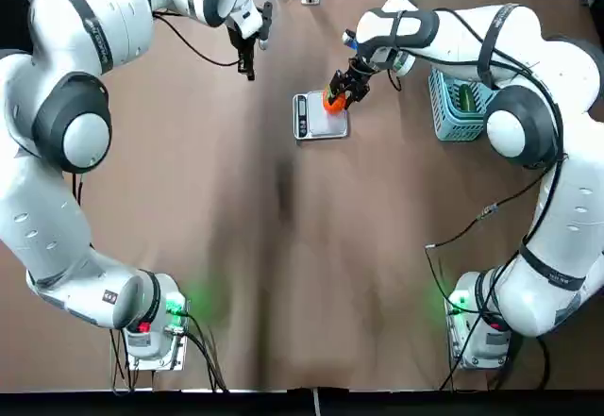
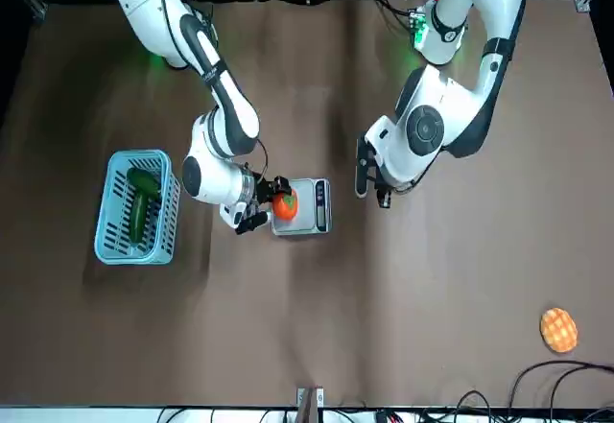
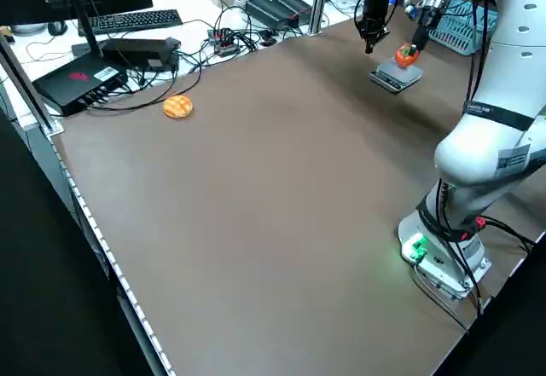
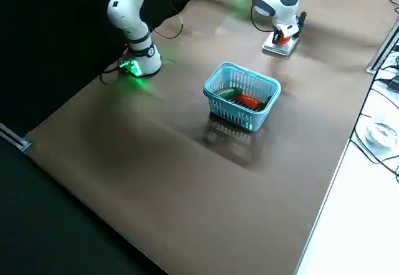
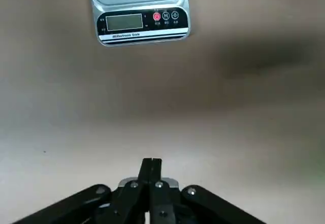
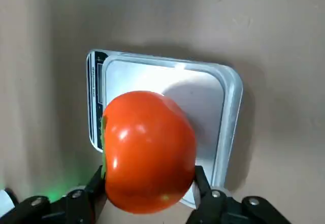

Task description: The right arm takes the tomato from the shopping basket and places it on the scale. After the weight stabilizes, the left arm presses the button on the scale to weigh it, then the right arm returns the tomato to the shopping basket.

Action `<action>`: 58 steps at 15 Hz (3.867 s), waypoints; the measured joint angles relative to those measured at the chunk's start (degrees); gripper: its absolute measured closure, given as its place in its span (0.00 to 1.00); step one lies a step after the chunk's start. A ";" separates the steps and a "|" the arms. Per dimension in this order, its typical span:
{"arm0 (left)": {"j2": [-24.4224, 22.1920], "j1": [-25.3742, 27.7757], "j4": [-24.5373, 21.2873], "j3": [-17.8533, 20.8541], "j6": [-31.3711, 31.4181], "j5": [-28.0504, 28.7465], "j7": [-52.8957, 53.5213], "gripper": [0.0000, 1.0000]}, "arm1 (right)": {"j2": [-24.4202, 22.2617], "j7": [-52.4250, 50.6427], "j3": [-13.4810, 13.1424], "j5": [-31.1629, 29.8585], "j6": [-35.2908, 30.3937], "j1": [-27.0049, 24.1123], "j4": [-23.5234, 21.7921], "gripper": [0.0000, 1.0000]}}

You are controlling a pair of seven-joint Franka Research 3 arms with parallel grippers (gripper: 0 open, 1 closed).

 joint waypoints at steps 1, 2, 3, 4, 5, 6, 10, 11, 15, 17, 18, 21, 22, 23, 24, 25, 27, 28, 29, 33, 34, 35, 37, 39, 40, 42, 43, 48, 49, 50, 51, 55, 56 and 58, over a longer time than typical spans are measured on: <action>0.03 0.00 0.00 0.00 0.00 0.00 0.00 0.99 | 0.06 0.00 -0.06 0.00 0.00 0.00 0.05 0.30; 0.09 0.00 0.00 0.00 0.00 0.00 0.00 0.99 | 0.10 -0.01 -0.12 0.00 0.00 0.00 0.10 0.30; 0.20 0.00 0.00 0.00 0.00 0.00 0.00 0.99 | 0.12 -0.01 -0.17 0.00 0.00 -0.01 0.14 0.30; 0.34 0.00 0.00 0.00 0.00 0.00 0.00 0.99 | 0.12 -0.01 -0.23 0.00 0.00 -0.01 0.18 0.30; 0.46 0.00 0.00 0.00 0.00 0.00 0.00 0.99 | 0.12 -0.01 -0.29 0.00 0.00 -0.02 0.22 0.25; 0.53 0.00 0.00 0.00 0.00 0.00 0.00 0.99 | 0.12 -0.01 -0.36 0.00 0.00 -0.02 0.31 0.17; 0.72 -0.09 0.00 -0.02 0.00 0.00 0.00 0.99 | 0.13 -0.04 -0.64 0.00 0.00 -0.04 0.43 0.00; 0.91 -0.23 -0.01 -0.04 0.00 0.00 0.00 0.99 | 0.13 -0.04 -0.67 0.00 0.00 -0.04 0.43 0.00; 2.35 -1.70 -0.01 -0.08 0.01 0.01 -0.38 0.99 | 0.13 -0.06 -0.77 0.00 0.00 -0.13 0.43 0.00; 2.82 -2.24 -0.01 -0.08 0.05 0.01 -0.51 0.99 | 0.15 -0.15 -0.92 -0.01 -0.02 -0.50 0.43 0.00; 2.93 -2.27 -0.01 -0.08 0.19 0.01 -0.51 0.99 | 0.17 -0.18 -0.94 -0.01 -0.05 -0.70 0.43 0.00; 3.09 -2.25 0.01 0.00 0.67 0.01 -0.51 0.99 | 0.18 -0.21 -0.99 -0.01 -0.05 -1.26 0.43 0.00; 3.12 -2.26 0.01 -0.01 0.81 0.01 -0.51 0.99 | 0.18 -0.22 -0.99 -0.01 -0.05 -1.34 0.43 0.00; 3.16 -2.27 0.01 -0.03 1.03 0.01 -0.51 0.99 | 0.18 -0.23 -0.99 -0.01 -0.05 -1.39 0.43 0.00; 3.25 -2.30 0.01 -0.05 1.20 0.01 -0.51 0.99 | 0.18 -0.23 -1.04 -0.01 -0.05 -1.48 0.43 0.00; 3.38 -2.37 0.01 -0.07 1.34 0.01 -0.58 0.99 | 0.18 -0.23 -1.13 -0.01 -0.05 -1.62 0.44 0.00; 3.84 -2.95 0.01 -0.09 2.28 0.01 -1.53 0.99 | 0.18 -0.25 -1.32 -0.02 -0.05 -1.92 0.46 0.00; 4.21 -3.52 0.01 -0.11 3.13 0.01 -2.81 0.99 | 0.18 -0.25 -1.59 -0.03 -0.05 -1.98 0.52 0.00; 4.65 -4.23 0.01 -0.12 4.04 0.01 -4.18 0.99 | 0.13 -0.25 -2.07 -0.07 -0.06 -2.00 0.65 0.00; 5.98 -6.66 0.03 -0.15 5.85 0.01 -8.31 0.99 | -2.31 -0.28 -5.66 -0.21 -2.88 -2.03 1.78 0.00; 6.15 -7.23 0.03 -0.15 6.44 0.01 -9.47 0.99 | -3.64 -0.28 -7.37 -0.70 -4.48 -2.03 2.08 0.00; 6.29 -7.80 0.04 -0.16 7.34 0.01 -10.67 0.99 | -5.24 -0.28 -9.43 -2.21 -6.46 -2.06 2.39 0.00; 6.54 -8.88 0.04 -0.16 8.85 0.01 -12.34 0.99 | -8.82 -0.29 -13.69 -7.16 -10.67 -2.32 3.47 0.00; 7.08 -9.77 0.04 -0.17 10.60 0.01 -12.83 0.99 | -12.05 -0.30 -17.78 -12.78 -15.24 -2.55 5.54 0.00; 7.51 -10.42 0.05 -0.13 11.50 0.01 -13.25 0.99 | -13.39 -0.30 -19.65 -15.36 -18.24 -2.62 7.00 0.00; 8.59 -11.91 0.07 -0.02 12.83 0.53 -14.92 0.99 | -15.73 -0.29 -22.29 -20.21 -23.91 -2.69 9.68 0.01; 9.64 -13.05 0.50 0.08 13.52 3.45 -17.05 0.99 | -18.42 -0.21 -23.80 -23.94 -27.26 -2.70 10.89 0.01; 11.26 -14.21 1.86 0.11 13.56 8.97 -20.74 0.99 | -26.46 2.73 -24.36 -34.06 -39.47 -3.64 11.07 0.02; 11.50 -14.31 2.06 0.11 13.56 9.32 -20.94 0.99 | -27.41 3.80 -23.24 -35.62 -41.25 -4.24 11.05 0.02; 11.84 -14.42 2.38 0.12 13.56 9.44 -21.01 0.99 | -28.06 4.61 -21.42 -37.15 -42.65 -5.53 11.06 0.02; 12.31 -14.61 2.84 0.13 13.56 9.46 -21.07 0.99 | -28.41 5.50 -19.20 -38.21 -44.13 -7.50 11.09 0.02; 15.45 -15.75 5.53 0.57 13.81 9.53 -21.51 0.99 | -28.83 6.86 -11.51 -38.95 -48.70 -18.85 14.31 0.02; 16.20 -15.98 5.95 0.95 14.65 9.59 -21.58 0.99 | -28.87 6.85 -10.33 -39.00 -48.77 -20.86 15.56 0.01; 17.41 -16.67 6.30 2.14 17.51 9.59 -21.58 0.99 | -28.98 6.85 -9.01 -39.34 -48.77 -23.08 17.10 0.01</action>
